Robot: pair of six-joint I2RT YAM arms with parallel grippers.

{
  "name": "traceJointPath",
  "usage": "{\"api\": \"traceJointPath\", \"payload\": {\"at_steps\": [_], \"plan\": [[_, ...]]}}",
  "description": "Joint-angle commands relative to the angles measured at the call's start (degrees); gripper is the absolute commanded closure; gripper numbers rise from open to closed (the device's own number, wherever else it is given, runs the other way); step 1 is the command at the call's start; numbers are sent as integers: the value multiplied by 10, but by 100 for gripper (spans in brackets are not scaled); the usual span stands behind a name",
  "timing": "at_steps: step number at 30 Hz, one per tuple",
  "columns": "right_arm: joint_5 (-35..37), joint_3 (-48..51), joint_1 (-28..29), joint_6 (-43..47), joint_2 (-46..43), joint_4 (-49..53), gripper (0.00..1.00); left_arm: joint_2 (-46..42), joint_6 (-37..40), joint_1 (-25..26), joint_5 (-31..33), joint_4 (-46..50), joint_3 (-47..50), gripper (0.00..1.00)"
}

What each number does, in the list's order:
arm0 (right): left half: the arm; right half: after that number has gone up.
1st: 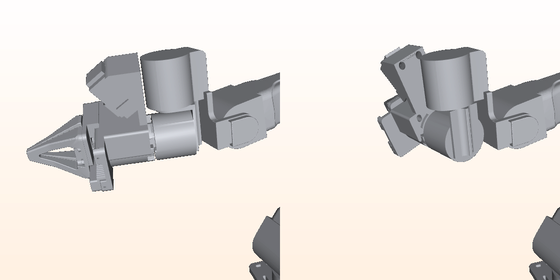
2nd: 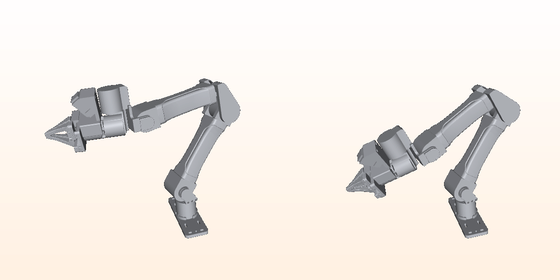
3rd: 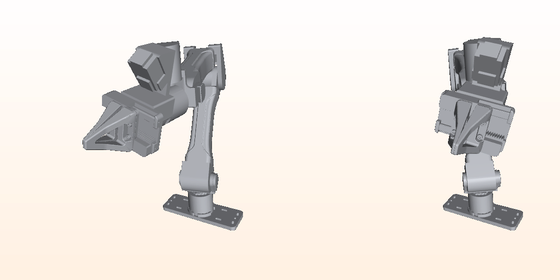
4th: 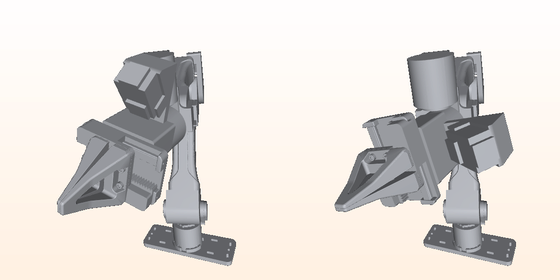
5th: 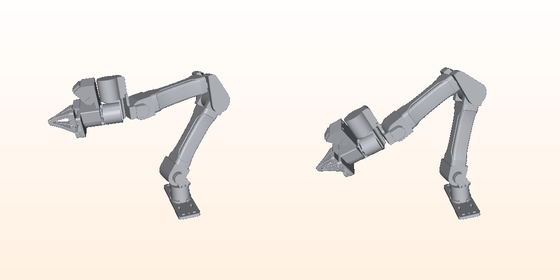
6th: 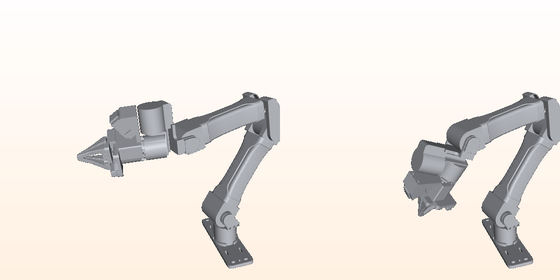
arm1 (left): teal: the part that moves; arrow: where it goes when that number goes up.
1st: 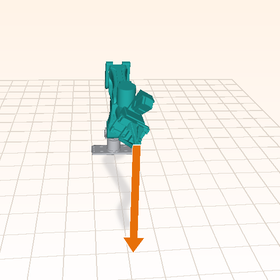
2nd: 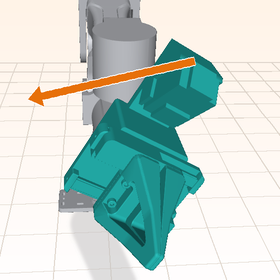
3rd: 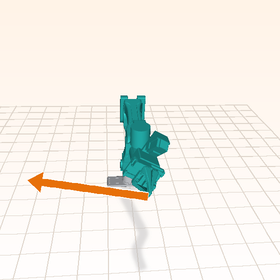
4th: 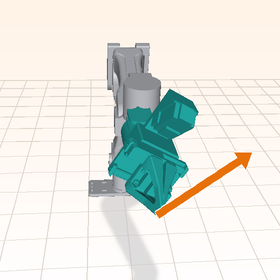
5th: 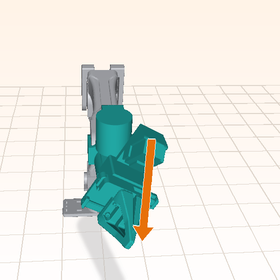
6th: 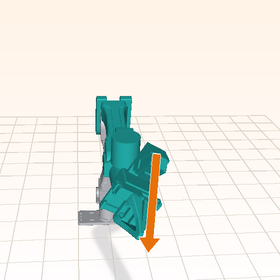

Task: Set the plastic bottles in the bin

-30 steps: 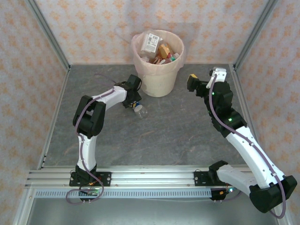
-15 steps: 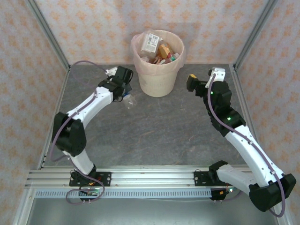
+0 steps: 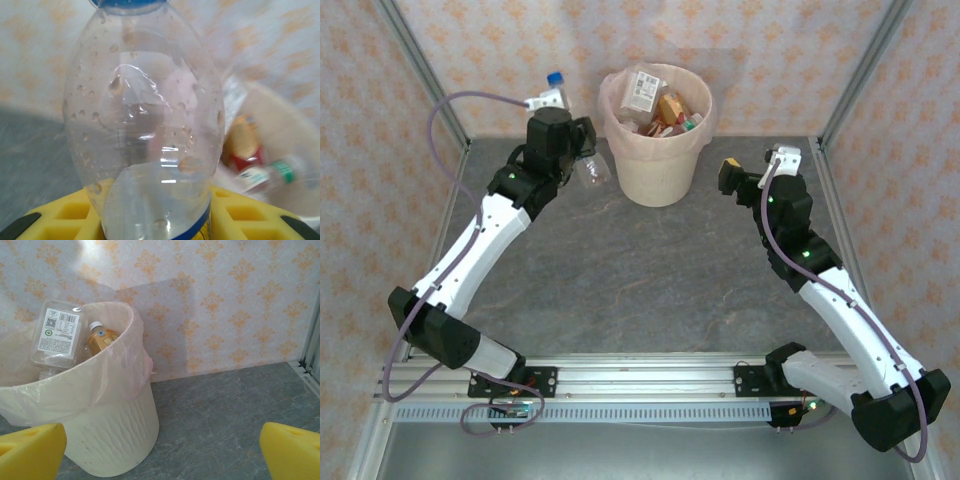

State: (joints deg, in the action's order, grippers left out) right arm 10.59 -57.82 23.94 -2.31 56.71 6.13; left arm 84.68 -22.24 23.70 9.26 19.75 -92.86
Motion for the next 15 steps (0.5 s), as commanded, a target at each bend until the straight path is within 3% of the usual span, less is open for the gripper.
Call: {"api": "traceJointPath", "payload": {"at_steps": [1,6,11,15], "plan": [[13,4,1,-7,-11,-21,1,12,67,13,-58,-71,-49,100],[15,5,1,-8,-18,-18,1,59,111,15,-135,-150,-108,100],[13,4,1,-11,-29,-8,1,130,241,15,-199,-199,-166,100],[24,9,1,-6,-37,-3,1,216,298,15,-211,-156,-277,100]]}}
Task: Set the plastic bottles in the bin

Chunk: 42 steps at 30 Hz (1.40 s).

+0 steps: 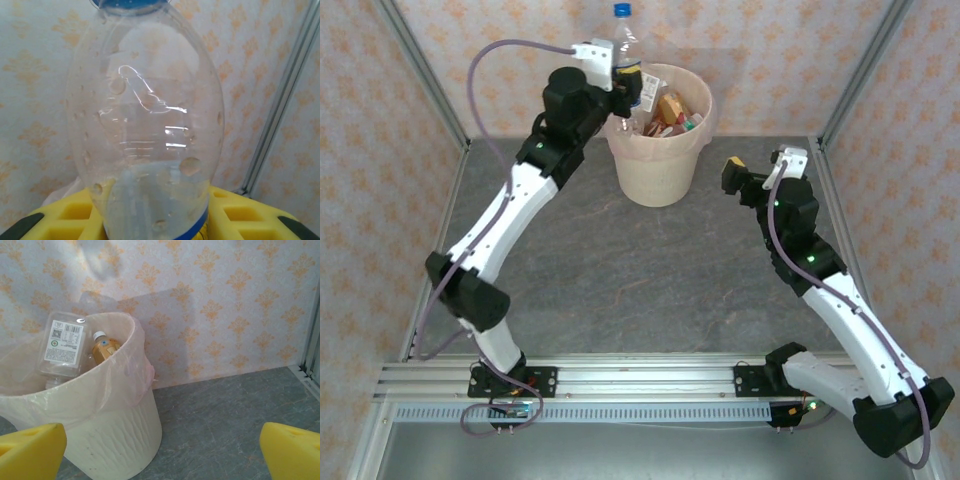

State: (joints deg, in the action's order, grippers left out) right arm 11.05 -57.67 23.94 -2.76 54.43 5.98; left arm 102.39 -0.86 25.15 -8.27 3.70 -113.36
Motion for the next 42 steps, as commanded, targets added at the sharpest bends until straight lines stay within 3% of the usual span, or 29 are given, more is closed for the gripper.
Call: {"api": "traceJointPath", "payload": {"at_steps": [1,8,10,15,20,23,29,38,42], "plan": [[20,7,1,-1,-15,-1,1,73,97,0,-45,38,-121,100],[26,4,1,1,-13,3,1,277,167,2,-14,141,-410,100],[31,4,1,3,-13,10,1,295,189,1,-17,138,-416,99],[44,4,1,19,-14,16,1,287,226,1,-40,108,-358,72],[44,4,1,24,-9,12,1,279,219,-2,-44,109,-343,24],[44,6,1,28,-4,11,1,268,209,-4,-50,127,-343,10],[39,5,1,29,9,4,1,240,154,-14,-54,172,-340,0],[52,6,-2,-6,18,6,1,183,31,-14,-33,291,-339,0],[11,-12,-13,-51,33,25,1,146,-4,-13,-52,285,-290,0]]}}
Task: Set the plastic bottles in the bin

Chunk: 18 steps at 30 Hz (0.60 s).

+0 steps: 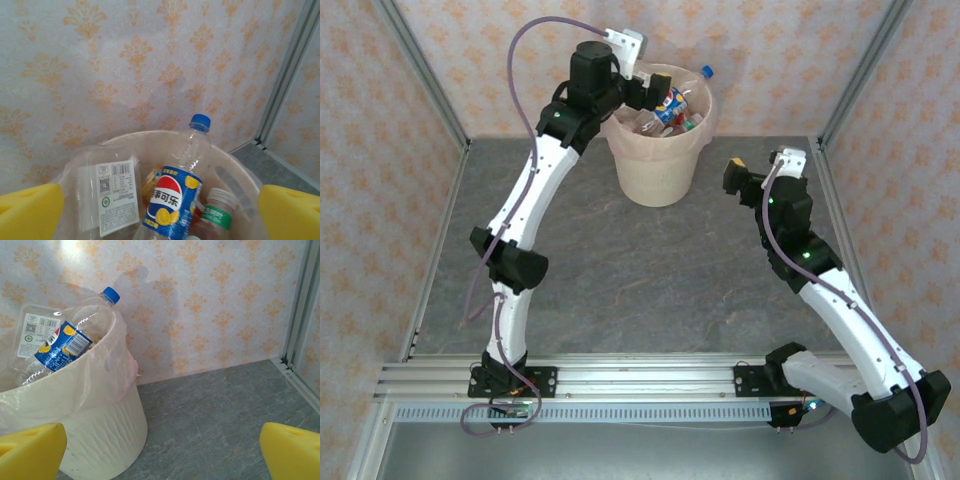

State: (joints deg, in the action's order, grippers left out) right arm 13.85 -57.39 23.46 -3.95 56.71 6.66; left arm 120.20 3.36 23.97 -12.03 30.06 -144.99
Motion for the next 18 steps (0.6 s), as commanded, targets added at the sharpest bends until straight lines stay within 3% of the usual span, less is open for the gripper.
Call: {"api": "traceJointPath", "payload": {"at_steps": [1,5,8,12,15,18], "plan": [[-27,-25,-11,-50,17,26,1,-38,-46,-1,-29,15,37,0],[-39,-52,-15,-72,35,54,1,-17,-48,0,-25,56,10,0],[-51,-61,-26,-93,39,72,1,-32,-69,0,-57,61,34,0],[-95,-49,-65,-122,43,81,1,-193,-118,-1,-63,-115,276,0],[-82,-27,-87,-134,49,68,1,-312,-135,0,0,-248,458,0],[-43,5,-96,-129,50,32,1,-397,-139,0,101,-274,564,0]]}}
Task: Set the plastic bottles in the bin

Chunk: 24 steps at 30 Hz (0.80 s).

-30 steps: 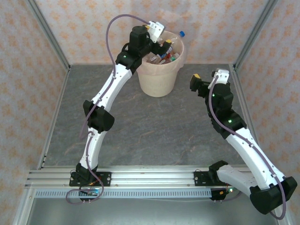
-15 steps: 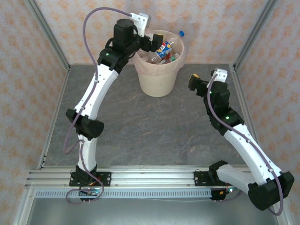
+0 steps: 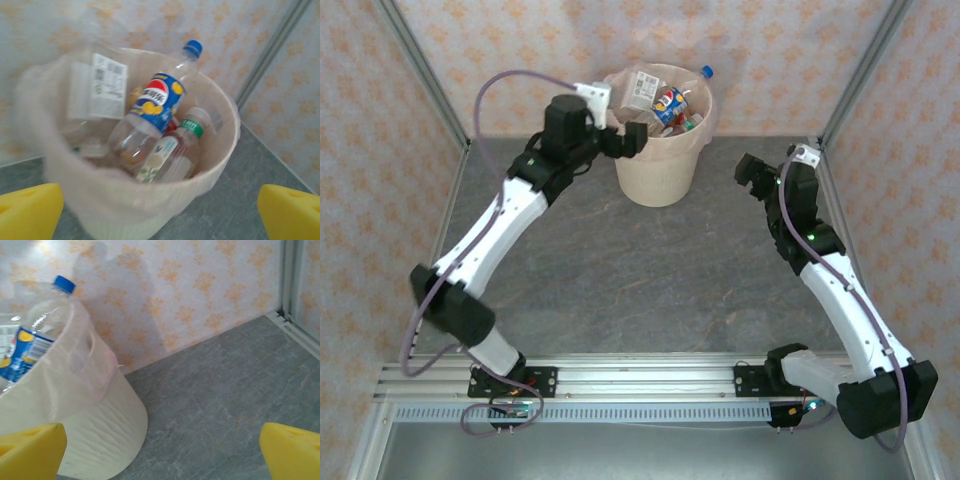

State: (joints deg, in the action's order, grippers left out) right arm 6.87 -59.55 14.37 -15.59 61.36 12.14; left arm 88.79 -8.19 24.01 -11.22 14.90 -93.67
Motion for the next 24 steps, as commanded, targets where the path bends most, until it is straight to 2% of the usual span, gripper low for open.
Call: {"api": "traceJointPath", "payload": {"at_steps": [1,8,11,15,18,20,22,24], "plan": [[43,42,-7,-6,3,-38,1,-107,-24,-1,130,-118,80,0],[170,131,-7,26,10,-100,1,-235,-49,-13,407,-71,269,0],[222,162,-7,37,19,-106,1,-265,-85,-39,507,-33,338,0],[272,200,-20,55,52,-131,1,-272,-88,-116,524,-57,447,0],[232,219,-50,71,77,-155,1,-251,-79,-163,510,-89,503,0],[185,229,-76,80,92,-171,1,-237,-69,-186,461,-134,538,0],[118,234,-100,88,106,-182,1,-216,-42,-194,420,-204,579,0],[83,241,-109,100,118,-196,1,-187,-20,-194,397,-277,614,0]]}}
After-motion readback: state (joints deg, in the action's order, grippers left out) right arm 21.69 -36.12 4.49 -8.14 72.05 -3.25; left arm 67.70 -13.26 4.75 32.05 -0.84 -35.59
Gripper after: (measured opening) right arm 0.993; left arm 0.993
